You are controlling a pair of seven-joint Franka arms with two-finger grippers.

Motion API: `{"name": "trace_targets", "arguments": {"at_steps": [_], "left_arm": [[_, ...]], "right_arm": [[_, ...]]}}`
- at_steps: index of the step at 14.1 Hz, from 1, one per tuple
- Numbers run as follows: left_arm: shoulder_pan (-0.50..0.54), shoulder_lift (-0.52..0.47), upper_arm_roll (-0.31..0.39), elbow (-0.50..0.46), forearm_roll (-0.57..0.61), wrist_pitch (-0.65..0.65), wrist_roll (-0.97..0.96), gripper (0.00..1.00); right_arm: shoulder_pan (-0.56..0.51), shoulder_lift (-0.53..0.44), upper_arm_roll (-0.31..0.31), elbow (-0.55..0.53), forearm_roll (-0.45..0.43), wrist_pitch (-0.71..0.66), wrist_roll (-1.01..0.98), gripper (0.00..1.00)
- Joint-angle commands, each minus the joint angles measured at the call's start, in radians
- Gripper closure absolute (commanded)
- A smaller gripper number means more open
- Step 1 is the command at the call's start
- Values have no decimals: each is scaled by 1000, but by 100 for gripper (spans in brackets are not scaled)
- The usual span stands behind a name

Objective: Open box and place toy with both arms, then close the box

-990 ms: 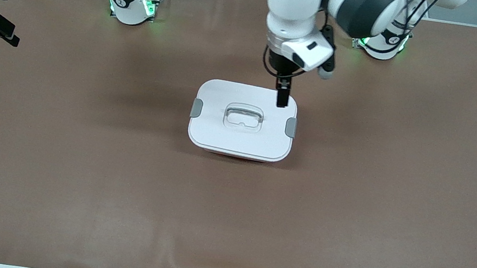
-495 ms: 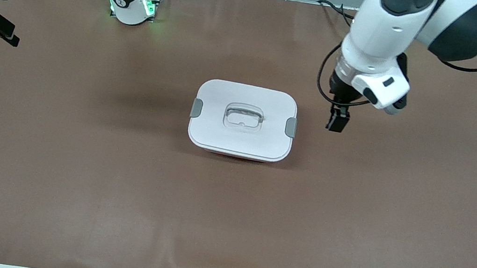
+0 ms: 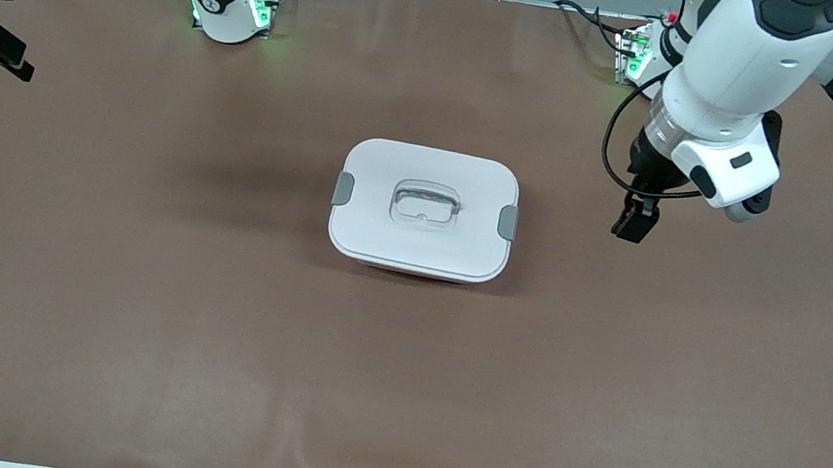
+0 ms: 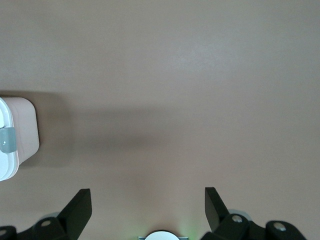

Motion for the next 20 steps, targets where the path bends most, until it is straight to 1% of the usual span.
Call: {"name": "trace_targets", "arguments": {"at_steps": [1,3,5,7,8,10,17,20], "left_arm": [[64,-14,-3,3,-16,-29,143,0],[95,-45,-10,7,-5,-28,253,0],[106,-55,12,7,-17,-41,345,0],[130,-60,29,9,-17,-73,520,0],[138,-72,42,9,-13,-86,607,0],[140,-91,97,3,-17,-89,748,0],[129,-114,216,6,-42,-87,1233,0],[117,-135,227,-2,-42,-83,1379,0]], "right_arm": [[-13,-16,10,-11,-5,-4,6,0],[-13,-16,10,-11,-5,-4,6,0],[-13,-16,10,-11,-5,-4,6,0],[-13,-16,10,-11,-5,-4,6,0],[-13,-16,10,-11,-5,-4,6,0],[-13,-16,10,-11,-5,-4,4,0],[-13,-16,8,-11,-5,-4,4,0],[-13,-16,8,-11,-5,-4,6,0]]}}
